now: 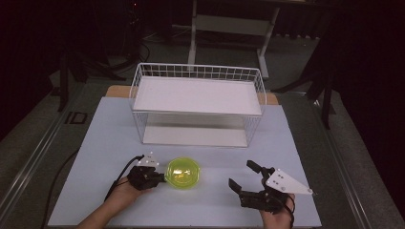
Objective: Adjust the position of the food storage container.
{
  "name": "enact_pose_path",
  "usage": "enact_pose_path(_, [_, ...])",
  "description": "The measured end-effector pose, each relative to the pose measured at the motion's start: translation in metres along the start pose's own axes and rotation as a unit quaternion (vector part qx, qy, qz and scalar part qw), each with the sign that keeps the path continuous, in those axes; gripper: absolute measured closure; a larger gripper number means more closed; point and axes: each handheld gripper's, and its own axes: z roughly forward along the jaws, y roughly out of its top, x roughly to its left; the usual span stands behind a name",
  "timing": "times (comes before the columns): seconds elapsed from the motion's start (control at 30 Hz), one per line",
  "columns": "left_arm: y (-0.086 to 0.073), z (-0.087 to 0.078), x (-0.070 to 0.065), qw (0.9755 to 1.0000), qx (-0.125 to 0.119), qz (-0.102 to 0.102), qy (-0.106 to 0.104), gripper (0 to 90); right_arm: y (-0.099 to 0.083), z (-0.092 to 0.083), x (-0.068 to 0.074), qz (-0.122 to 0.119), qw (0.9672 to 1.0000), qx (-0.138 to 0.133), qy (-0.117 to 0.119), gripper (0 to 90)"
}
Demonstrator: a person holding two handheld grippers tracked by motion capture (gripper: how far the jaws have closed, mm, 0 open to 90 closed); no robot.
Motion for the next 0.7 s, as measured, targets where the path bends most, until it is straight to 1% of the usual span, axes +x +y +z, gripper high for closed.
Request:
enact_pose_path(0.17, [0.004,0.004,-0.005,0.9999,-0.003,-0.004,-0.012,90.0,0.000,0.001,0.000,-0.002,1.0000,0.003,-0.001,14.5])
enact_pose_path(0.33, [0.009,0.011,-0.010,0.9998,-0.001,0.002,-0.018,90.0,-0.001,0.001,-0.001,-0.001,1.0000,0.004,0.000,14.4])
enact_pose_path(0.4, [0.011,0.014,-0.011,0.9997,-0.003,0.001,-0.025,90.0,-0.001,0.001,-0.001,-0.001,1.0000,0.004,0.000,14.4])
enact_pose_path(0.5, [0.013,0.019,-0.014,0.9997,-0.001,0.006,-0.022,90.0,-0.001,0.001,-0.001,-0.001,1.0000,0.005,0.001,14.4])
enact_pose_path(0.53, [0.014,0.020,-0.013,0.9997,0.000,0.004,-0.026,90.0,-0.001,0.001,-0.001,-0.002,1.0000,0.005,0.001,14.4])
enact_pose_path(0.63, [0.018,0.024,-0.014,0.9994,0.001,0.004,-0.033,90.0,-0.002,0.001,-0.002,-0.001,1.0000,0.006,-0.001,14.4])
enact_pose_path(0.7, [0.019,0.025,-0.017,0.9994,0.002,0.009,-0.033,90.0,-0.002,0.001,-0.003,-0.001,1.0000,0.006,-0.002,14.4])
